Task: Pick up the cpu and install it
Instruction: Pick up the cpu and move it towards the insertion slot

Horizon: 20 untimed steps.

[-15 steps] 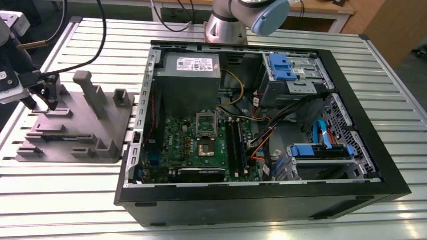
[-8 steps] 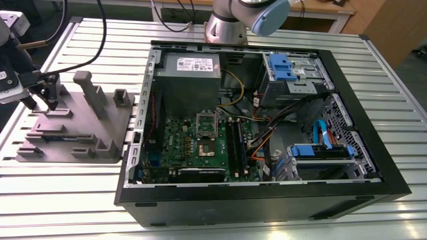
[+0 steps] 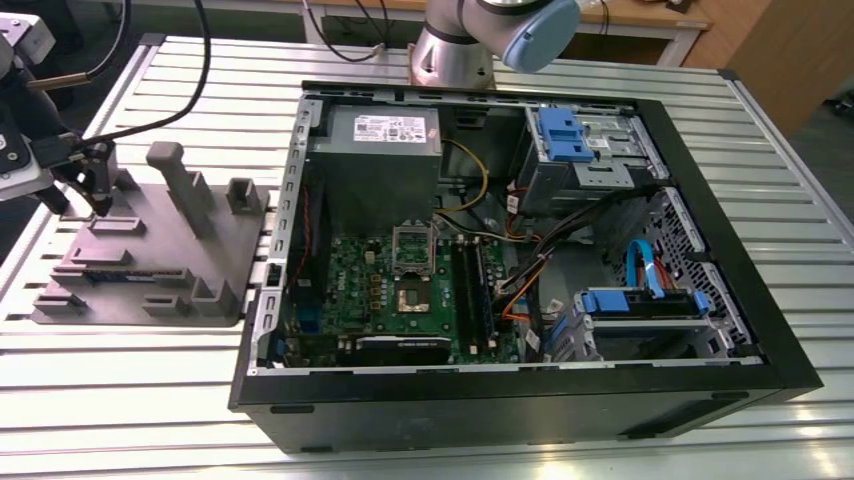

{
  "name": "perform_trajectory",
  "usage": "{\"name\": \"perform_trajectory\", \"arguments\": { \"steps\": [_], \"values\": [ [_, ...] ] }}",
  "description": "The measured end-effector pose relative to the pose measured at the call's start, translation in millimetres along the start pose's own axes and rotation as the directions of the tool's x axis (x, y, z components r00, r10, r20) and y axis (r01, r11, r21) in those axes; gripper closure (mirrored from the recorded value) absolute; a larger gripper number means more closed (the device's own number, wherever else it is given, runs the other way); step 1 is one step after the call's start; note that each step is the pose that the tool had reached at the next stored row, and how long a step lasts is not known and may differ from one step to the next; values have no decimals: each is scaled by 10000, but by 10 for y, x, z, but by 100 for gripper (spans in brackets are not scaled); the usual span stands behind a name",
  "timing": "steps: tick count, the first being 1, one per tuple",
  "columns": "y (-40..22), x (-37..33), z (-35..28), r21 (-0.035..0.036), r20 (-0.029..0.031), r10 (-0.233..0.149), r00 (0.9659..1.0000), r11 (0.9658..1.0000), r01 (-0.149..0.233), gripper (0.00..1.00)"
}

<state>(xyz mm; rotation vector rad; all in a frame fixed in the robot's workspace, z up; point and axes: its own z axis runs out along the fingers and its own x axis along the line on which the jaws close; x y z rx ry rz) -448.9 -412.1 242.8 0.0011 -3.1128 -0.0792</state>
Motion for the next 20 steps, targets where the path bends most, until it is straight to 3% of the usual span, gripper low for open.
{"name": "perform_trajectory", "arguments": {
  "steps": [20],
  "values": [
    [4, 2, -75, 2, -2, 0, 10000, 10000, 0, 53]
  ]
}}
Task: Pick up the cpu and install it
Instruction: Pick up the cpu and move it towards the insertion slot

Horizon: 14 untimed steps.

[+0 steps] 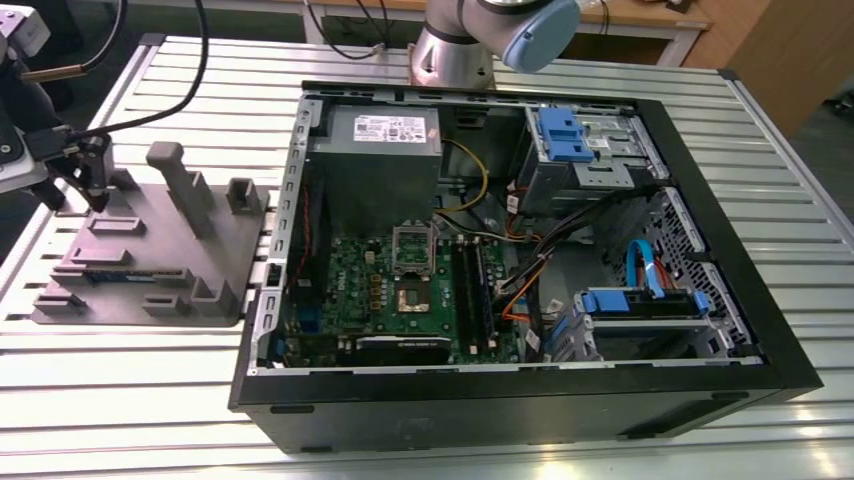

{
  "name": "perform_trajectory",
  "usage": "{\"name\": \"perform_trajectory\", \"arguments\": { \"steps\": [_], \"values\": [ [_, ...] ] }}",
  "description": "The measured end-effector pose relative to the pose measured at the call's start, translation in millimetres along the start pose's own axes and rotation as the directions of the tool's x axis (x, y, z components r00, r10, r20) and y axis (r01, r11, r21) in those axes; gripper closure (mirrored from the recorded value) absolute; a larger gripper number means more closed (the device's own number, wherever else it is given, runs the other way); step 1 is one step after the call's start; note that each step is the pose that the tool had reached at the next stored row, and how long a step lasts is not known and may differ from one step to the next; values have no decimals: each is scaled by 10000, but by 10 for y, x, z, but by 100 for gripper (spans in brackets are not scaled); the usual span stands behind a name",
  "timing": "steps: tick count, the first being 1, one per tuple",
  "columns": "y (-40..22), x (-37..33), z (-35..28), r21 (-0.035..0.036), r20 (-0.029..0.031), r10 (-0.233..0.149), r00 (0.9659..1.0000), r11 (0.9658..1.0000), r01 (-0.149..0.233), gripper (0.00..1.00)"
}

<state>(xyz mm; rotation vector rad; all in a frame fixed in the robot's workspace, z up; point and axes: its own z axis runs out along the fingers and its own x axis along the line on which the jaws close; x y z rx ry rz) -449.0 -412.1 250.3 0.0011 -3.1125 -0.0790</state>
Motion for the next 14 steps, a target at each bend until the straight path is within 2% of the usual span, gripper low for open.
{"name": "perform_trajectory", "arguments": {
  "steps": [14],
  "values": [
    [4, 2, -73, -2, 3, 0, 10000, 10000, 0, 53]
  ]
}}
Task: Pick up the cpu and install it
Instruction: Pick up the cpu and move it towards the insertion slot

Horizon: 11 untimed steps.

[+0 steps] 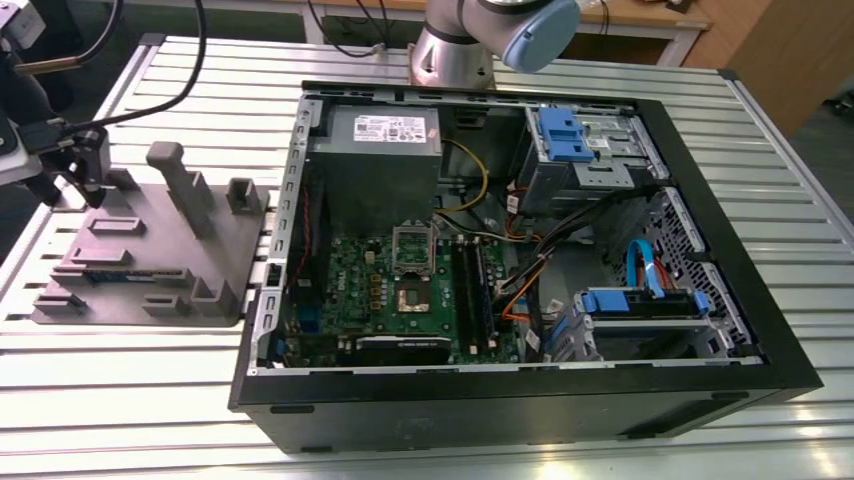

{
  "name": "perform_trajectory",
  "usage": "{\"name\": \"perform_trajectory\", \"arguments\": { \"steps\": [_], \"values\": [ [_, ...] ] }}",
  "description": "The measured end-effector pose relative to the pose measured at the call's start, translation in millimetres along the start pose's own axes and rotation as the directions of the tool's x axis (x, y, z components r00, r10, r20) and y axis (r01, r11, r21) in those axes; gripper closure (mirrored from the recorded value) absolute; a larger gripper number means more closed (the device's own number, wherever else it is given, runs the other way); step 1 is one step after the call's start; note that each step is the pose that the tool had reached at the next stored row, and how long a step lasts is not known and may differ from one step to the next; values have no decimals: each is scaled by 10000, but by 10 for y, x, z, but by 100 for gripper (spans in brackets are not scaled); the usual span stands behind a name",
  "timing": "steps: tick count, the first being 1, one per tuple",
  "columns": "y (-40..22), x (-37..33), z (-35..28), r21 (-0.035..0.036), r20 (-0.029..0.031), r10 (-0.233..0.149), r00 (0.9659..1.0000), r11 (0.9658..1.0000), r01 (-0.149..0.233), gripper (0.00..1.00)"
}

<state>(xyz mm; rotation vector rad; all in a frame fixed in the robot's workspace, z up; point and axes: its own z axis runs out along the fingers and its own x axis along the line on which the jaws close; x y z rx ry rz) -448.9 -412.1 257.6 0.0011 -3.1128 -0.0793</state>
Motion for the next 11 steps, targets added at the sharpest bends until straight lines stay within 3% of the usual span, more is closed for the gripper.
{"name": "perform_trajectory", "arguments": {
  "steps": [11],
  "values": [
    [2, 1, -32, -1, 2, 0, 10000, 10000, 0, 53]
  ]
}}
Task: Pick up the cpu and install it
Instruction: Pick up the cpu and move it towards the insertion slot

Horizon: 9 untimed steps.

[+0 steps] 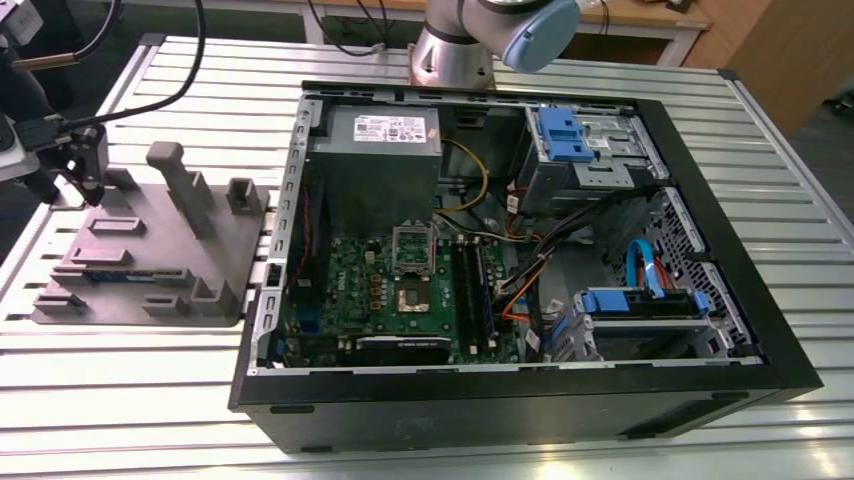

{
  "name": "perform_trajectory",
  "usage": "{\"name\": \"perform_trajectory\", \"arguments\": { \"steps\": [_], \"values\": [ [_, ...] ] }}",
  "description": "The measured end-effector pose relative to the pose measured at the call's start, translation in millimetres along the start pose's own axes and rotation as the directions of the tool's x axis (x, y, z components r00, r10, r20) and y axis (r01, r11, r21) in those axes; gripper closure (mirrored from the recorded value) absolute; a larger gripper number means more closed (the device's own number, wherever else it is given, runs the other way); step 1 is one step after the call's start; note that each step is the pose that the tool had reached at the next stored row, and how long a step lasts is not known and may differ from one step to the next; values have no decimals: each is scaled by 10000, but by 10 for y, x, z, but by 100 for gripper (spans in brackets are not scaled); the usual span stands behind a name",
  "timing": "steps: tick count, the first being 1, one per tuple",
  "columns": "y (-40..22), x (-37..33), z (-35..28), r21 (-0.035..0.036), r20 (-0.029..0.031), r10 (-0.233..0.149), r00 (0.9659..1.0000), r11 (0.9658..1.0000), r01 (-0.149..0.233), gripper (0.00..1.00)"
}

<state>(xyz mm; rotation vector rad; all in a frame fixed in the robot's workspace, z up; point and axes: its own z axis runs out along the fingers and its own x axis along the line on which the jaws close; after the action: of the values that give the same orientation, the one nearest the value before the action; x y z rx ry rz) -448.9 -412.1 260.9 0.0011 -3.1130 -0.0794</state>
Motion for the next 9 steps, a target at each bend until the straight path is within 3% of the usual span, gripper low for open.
{"name": "perform_trajectory", "arguments": {
  "steps": [9],
  "values": [
    [1, 1, -26, 0, -1, 0, 10000, 10000, 0, 53]
  ]
}}
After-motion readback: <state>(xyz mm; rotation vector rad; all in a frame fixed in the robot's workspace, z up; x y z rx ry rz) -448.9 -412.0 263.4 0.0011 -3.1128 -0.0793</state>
